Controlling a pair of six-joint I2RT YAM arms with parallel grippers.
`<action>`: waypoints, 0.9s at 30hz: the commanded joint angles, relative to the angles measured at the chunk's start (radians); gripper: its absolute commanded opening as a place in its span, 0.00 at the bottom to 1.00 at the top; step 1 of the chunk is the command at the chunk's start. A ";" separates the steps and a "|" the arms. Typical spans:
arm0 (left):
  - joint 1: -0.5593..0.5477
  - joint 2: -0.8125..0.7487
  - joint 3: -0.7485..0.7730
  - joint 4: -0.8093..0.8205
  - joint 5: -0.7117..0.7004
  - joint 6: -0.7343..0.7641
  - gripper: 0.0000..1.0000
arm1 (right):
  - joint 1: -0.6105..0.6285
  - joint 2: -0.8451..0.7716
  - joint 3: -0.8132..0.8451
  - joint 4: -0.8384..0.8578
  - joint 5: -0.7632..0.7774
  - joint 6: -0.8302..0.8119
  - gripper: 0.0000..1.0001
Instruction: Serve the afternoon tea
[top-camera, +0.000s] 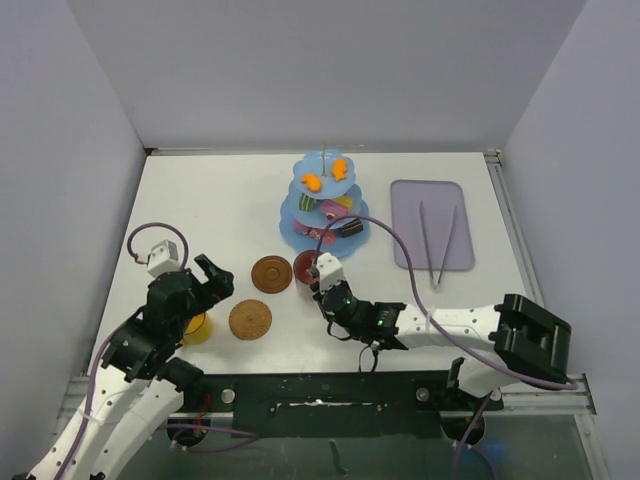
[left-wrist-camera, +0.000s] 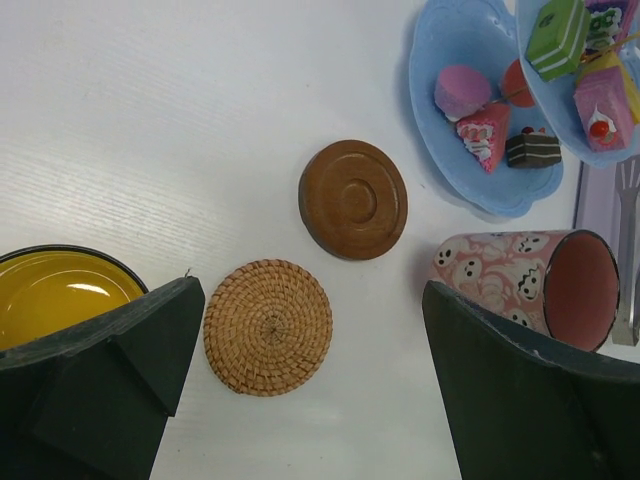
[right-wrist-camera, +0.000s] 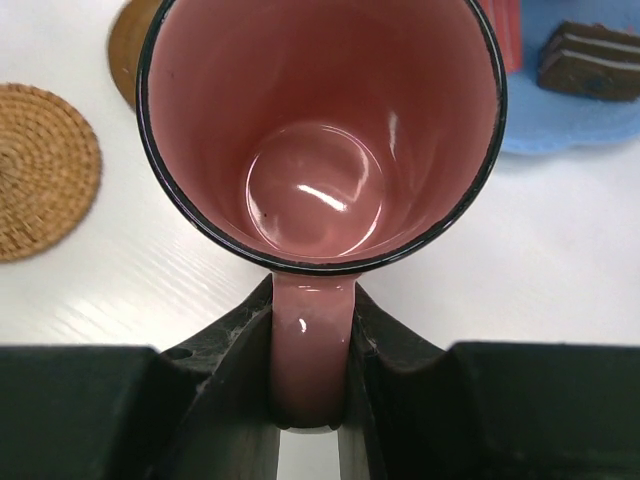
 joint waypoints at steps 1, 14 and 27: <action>-0.008 -0.009 0.009 0.027 -0.040 -0.020 0.91 | -0.028 0.083 0.172 0.244 -0.062 -0.057 0.00; -0.012 -0.070 0.005 0.009 -0.110 -0.051 0.91 | -0.117 0.312 0.432 0.202 -0.236 -0.122 0.00; -0.015 -0.072 0.004 0.003 -0.123 -0.054 0.91 | -0.115 0.414 0.537 0.129 -0.294 -0.162 0.00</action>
